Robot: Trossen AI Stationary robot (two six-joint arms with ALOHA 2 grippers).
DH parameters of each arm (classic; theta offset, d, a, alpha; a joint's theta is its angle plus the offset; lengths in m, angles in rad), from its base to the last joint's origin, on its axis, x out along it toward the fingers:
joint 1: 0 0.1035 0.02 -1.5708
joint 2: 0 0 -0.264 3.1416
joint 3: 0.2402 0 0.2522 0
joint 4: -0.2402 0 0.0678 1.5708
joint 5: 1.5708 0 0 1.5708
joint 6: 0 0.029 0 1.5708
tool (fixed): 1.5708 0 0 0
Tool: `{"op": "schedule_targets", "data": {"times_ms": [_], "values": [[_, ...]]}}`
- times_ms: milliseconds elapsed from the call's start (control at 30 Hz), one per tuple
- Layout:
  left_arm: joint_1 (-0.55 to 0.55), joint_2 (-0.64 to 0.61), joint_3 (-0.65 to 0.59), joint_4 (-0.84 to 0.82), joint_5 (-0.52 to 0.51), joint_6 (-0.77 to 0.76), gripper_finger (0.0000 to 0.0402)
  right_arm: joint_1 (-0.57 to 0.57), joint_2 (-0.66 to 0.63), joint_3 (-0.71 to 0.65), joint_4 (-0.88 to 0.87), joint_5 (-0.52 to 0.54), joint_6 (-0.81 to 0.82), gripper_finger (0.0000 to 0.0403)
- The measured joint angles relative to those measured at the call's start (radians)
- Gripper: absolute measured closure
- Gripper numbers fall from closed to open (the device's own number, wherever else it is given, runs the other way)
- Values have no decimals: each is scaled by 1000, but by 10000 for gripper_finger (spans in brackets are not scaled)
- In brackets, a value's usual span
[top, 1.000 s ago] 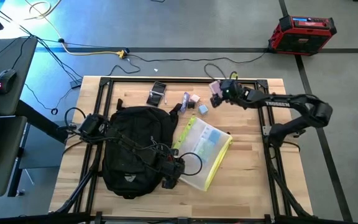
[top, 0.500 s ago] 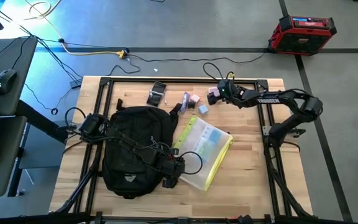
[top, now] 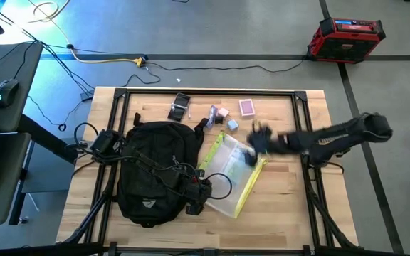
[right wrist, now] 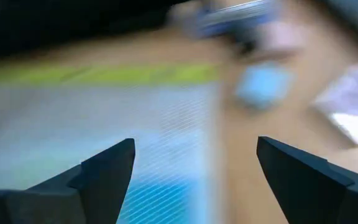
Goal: Unpack backpack
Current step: Remove the packed green earphones from the green zip bag
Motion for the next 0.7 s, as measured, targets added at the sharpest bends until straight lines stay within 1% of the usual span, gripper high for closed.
{"op": "schedule_targets", "data": {"times_ms": [100, 167, 267, 333, 400, 467, 567, 700], "values": [[-5, 0, 0, -11, 0, 0, 257, 254, 15, -44, 73, 18, 182, 82], [-8, 0, 1, -31, 0, -1, 257, 401, 48, -66, 134, 31, 270, 82], [-8, -2, 3, -63, 2, -5, 257, 560, 128, -69, 190, 28, 357, 82], [-8, -3, 3, -72, 1, -18, 257, 626, 203, -70, 255, 13, 371, 82], [-5, -3, 3, -73, -2, -25, 257, 653, 286, -69, 352, -7, 345, 82], [-3, -3, 2, -69, -3, -26, 257, 650, 377, -50, 406, -15, 301, 82], [-2, -3, 2, -65, -4, -26, 257, 627, 485, 19, 405, 18, 225, 82], [-2, -2, 1, -56, -6, -26, 257, 591, 568, 129, 391, 56, 75, 82]]}}
